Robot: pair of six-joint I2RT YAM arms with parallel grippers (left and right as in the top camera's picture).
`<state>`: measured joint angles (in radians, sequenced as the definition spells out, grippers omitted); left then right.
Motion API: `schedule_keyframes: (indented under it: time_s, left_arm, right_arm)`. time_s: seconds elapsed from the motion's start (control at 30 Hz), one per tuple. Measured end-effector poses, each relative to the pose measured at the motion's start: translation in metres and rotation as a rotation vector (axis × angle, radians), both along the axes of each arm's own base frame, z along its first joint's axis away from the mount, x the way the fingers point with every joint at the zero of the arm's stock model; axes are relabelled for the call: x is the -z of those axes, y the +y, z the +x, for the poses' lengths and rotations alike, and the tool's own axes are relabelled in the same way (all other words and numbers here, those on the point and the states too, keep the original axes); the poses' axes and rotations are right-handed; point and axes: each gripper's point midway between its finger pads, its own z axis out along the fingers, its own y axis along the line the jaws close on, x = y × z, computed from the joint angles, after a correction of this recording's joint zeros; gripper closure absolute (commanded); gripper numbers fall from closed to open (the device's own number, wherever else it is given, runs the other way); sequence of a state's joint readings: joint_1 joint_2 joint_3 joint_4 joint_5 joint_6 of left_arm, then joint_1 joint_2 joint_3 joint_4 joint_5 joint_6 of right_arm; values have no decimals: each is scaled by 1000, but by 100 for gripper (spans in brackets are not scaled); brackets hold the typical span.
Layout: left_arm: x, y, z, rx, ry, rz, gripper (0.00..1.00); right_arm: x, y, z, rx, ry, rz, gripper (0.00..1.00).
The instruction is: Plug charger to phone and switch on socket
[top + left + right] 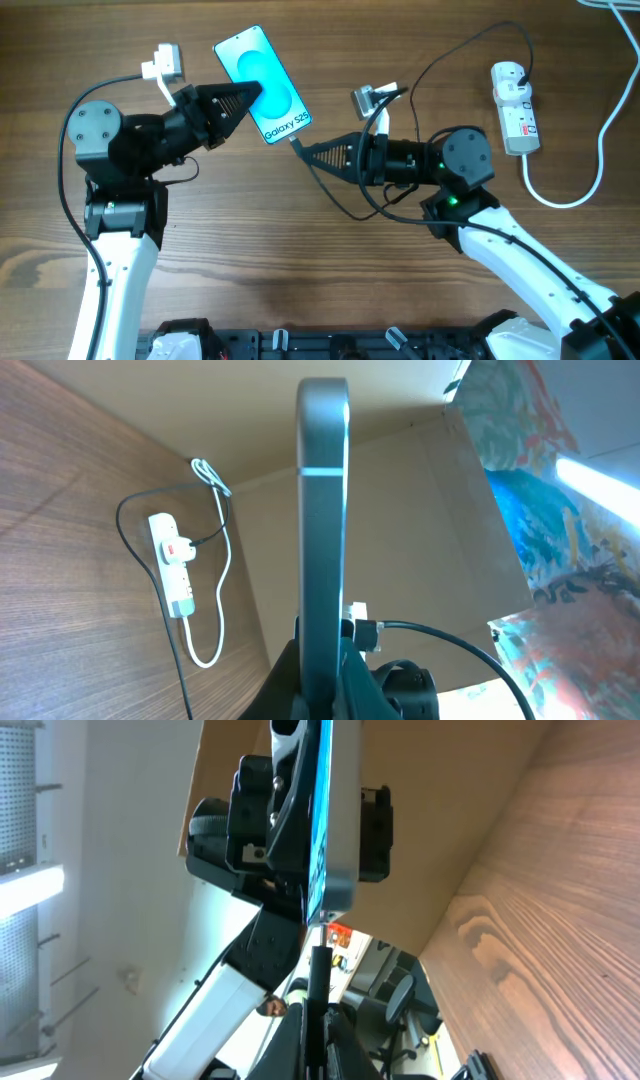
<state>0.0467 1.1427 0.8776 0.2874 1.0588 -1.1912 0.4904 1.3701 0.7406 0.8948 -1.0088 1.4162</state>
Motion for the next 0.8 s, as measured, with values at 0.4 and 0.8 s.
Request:
schedule_keyframes:
  time_s: [0.4, 0.8]
  left_arm:
    - [0, 1, 1, -6, -10, 6, 96]
    - [0, -1, -1, 8, -48, 31, 96]
  right_arm:
    - [5, 1, 7, 23, 16, -2, 96]
    - [7, 3, -7, -66, -20, -10, 96]
